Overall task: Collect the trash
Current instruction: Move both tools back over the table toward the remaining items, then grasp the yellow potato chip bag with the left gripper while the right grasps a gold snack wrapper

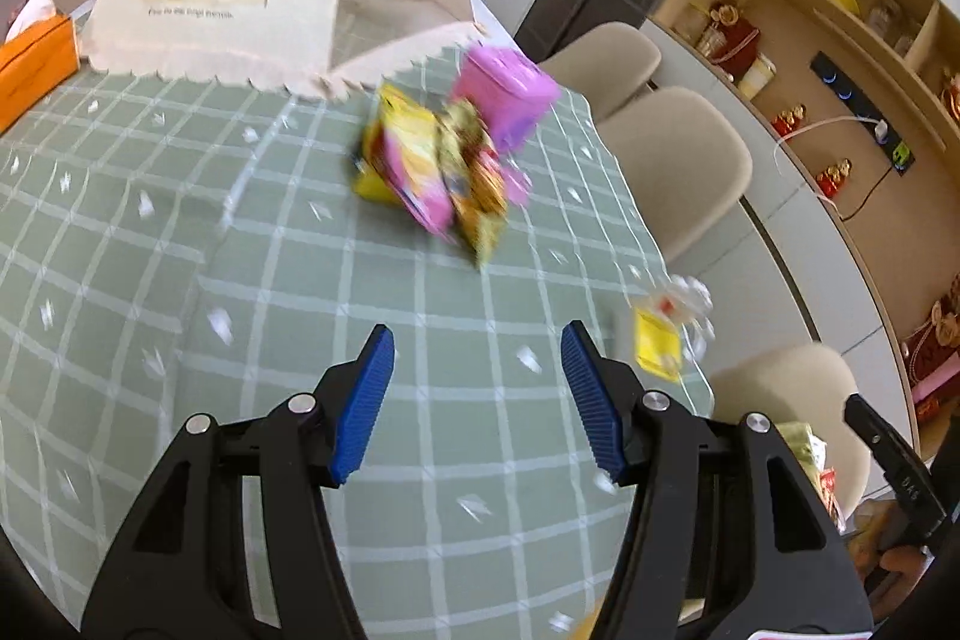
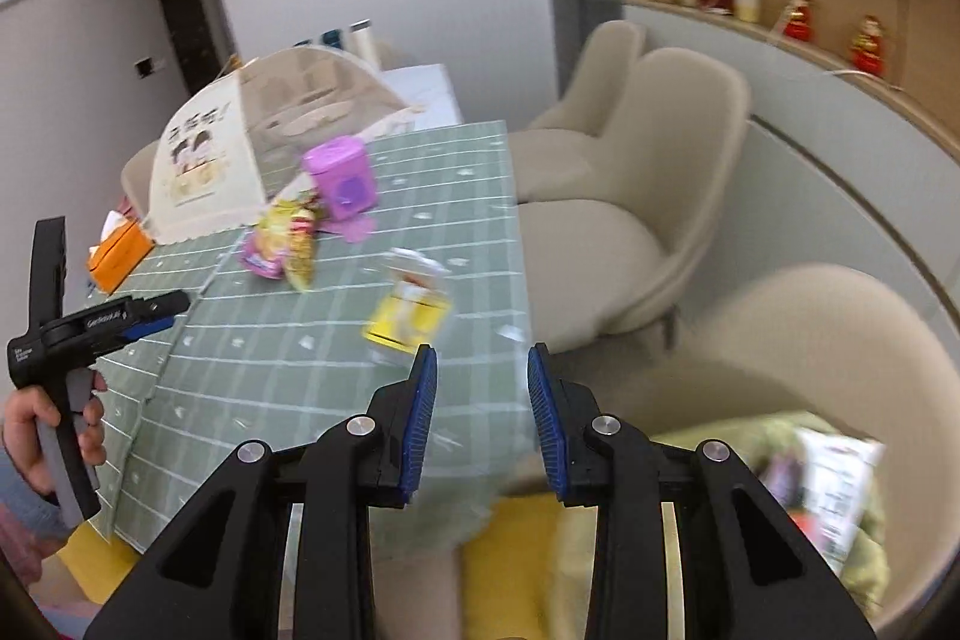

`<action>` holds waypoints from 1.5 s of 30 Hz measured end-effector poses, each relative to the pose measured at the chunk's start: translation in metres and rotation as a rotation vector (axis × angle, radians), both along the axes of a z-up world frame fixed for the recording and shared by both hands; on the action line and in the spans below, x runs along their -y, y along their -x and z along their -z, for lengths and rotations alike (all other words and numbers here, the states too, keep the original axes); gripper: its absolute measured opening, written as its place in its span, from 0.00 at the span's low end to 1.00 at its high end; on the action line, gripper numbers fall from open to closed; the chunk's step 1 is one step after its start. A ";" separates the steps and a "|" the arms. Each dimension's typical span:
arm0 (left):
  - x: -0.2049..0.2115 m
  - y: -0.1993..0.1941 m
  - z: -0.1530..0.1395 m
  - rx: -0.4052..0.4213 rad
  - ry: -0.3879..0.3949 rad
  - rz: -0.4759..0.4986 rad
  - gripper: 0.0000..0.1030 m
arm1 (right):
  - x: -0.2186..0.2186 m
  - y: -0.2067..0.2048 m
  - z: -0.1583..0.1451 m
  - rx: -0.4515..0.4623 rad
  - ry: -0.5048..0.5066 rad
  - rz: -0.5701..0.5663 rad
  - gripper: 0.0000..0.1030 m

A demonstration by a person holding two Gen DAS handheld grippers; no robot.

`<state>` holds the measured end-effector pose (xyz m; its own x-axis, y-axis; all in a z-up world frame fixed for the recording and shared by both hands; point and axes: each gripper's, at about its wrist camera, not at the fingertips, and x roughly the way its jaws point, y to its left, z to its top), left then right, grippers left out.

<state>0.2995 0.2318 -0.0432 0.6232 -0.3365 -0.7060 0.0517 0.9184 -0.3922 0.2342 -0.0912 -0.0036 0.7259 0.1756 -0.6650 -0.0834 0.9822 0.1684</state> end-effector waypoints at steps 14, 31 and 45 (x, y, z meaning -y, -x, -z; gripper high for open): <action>-0.025 -0.151 0.041 -0.091 0.039 0.059 0.43 | -0.100 -0.094 0.034 -0.084 0.021 -0.026 0.30; -0.086 -0.054 0.059 -0.234 0.013 0.105 0.07 | -0.190 -0.227 0.057 -0.116 0.024 -0.171 0.30; -0.095 -0.042 0.062 -0.219 0.040 0.112 0.16 | -0.198 -0.272 0.094 -0.219 -0.029 -0.232 0.20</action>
